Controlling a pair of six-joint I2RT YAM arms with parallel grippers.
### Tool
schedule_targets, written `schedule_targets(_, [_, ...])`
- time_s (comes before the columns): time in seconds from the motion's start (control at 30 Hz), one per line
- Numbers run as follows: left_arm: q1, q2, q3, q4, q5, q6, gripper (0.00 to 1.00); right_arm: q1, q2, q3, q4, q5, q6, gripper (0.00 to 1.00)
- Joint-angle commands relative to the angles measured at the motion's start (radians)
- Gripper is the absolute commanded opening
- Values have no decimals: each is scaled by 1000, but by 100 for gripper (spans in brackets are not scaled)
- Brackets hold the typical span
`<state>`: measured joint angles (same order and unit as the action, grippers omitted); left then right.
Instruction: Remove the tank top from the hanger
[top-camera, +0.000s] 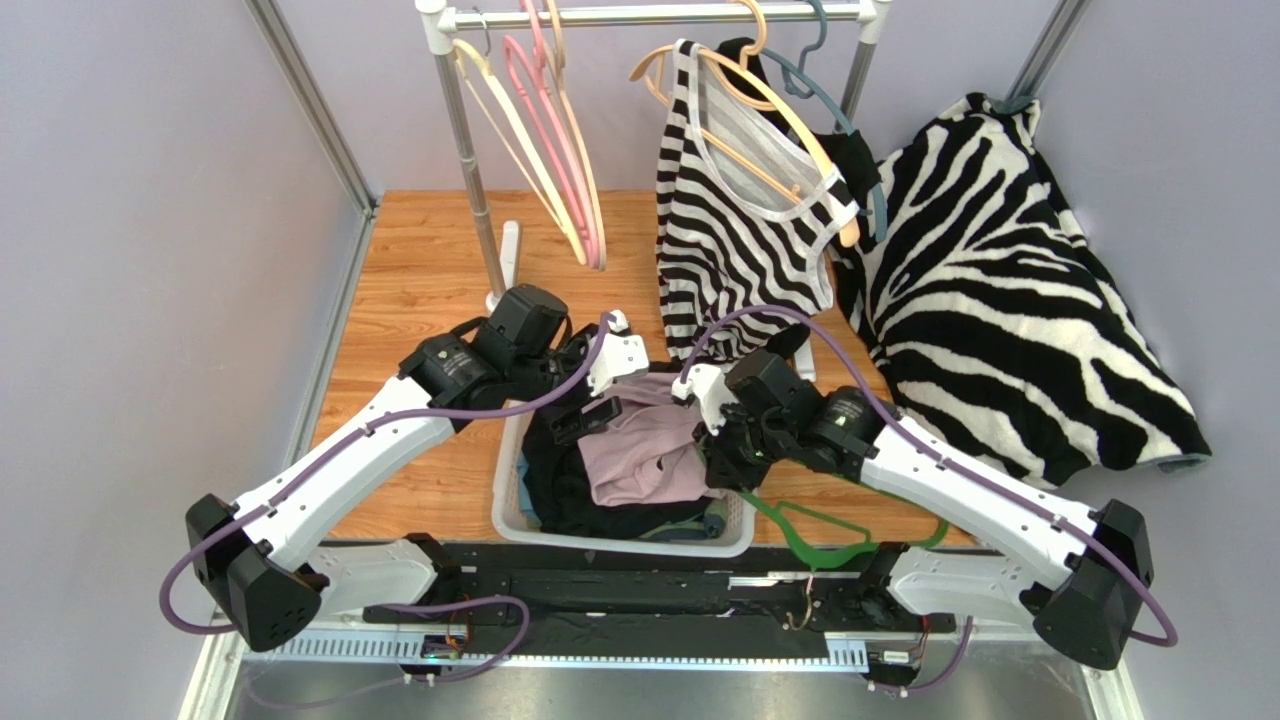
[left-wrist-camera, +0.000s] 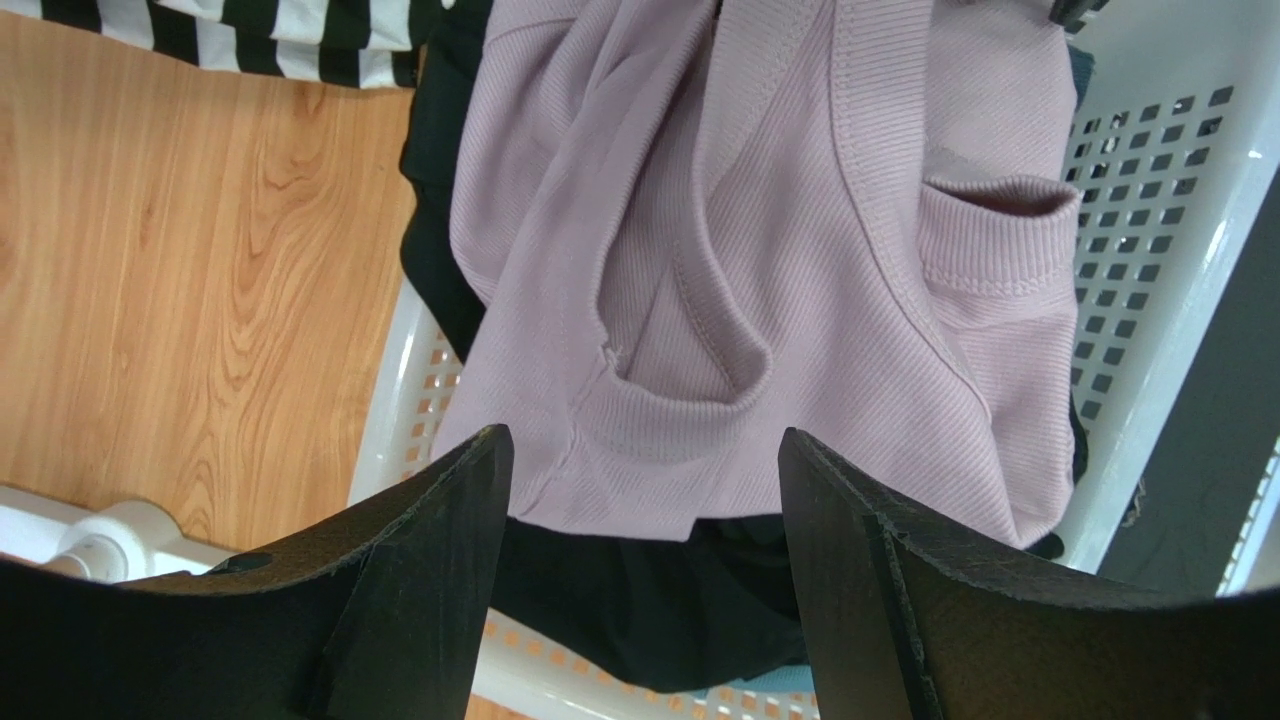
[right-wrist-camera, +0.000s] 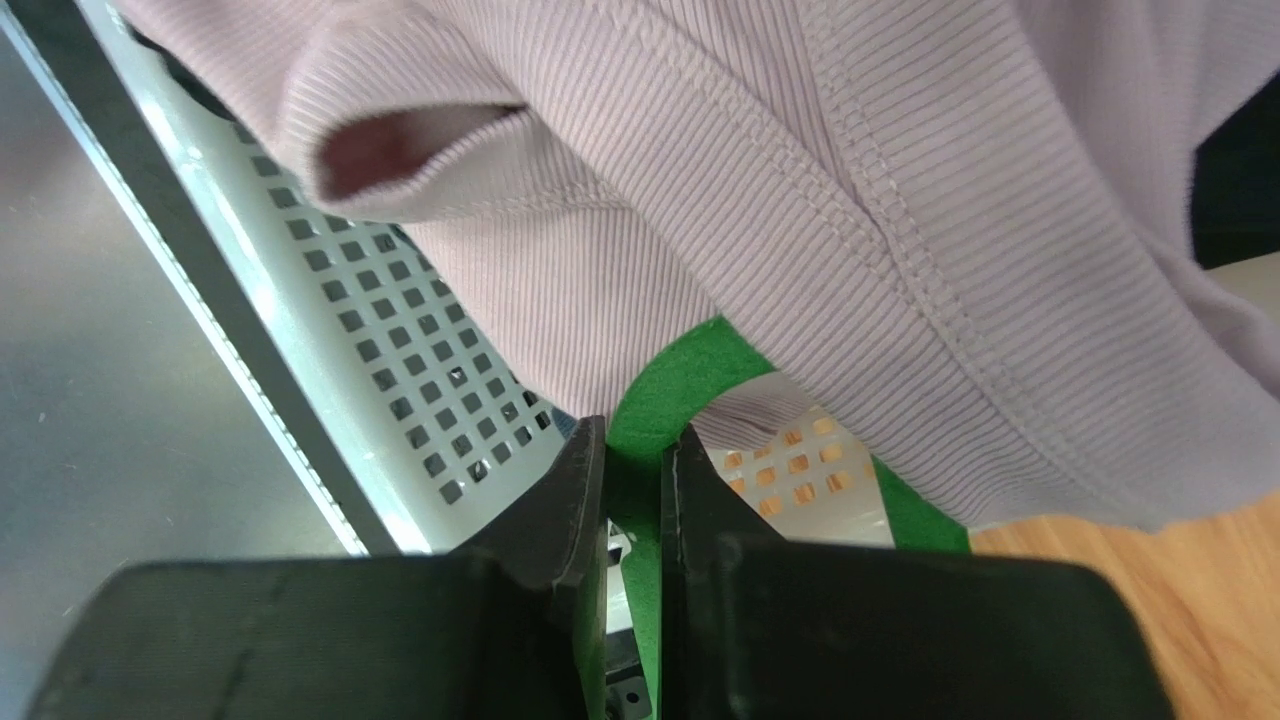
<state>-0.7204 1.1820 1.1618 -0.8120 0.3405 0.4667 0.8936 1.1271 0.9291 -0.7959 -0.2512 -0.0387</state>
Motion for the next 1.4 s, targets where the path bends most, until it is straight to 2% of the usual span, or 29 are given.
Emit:
schedule_targets(0.0, [-5,8,-4,76,46,18,75,4,-95,128,-55,23,-12,0])
schedule_targets(0.2, [-5,27,-7,74,121,44,77,5,-205,217,-94,-34,-29,0])
schedule_targets(0.3, [-5,48,35,71,182,12,84,5,-234,220,-63,-66,-18,0])
schedule_targets(0.43, [-7,51,209,28,206,-45,93,5,-234,235,-63,-102,-15,0])
schedule_targets(0.57, [-5,50,360,-42,255,-86,94,5,-231,252,-83,-151,-27,0])
schedule_targets(0.67, [-5,67,430,-68,394,-135,96,5,-221,267,-86,-171,-39,0])
schedule_targets(0.7, [-5,71,432,-73,495,-138,97,5,-216,283,-88,-171,-46,0])
schedule_targets(0.8, [-13,91,372,-78,606,-123,98,5,-194,321,-94,-172,-58,0])
schedule_targets(1.0, [-59,114,276,-24,537,-117,99,7,-164,355,-91,-194,-70,0])
schedule_targets(1.37, [-65,222,386,33,518,-138,99,10,-138,356,-63,-247,-66,0])
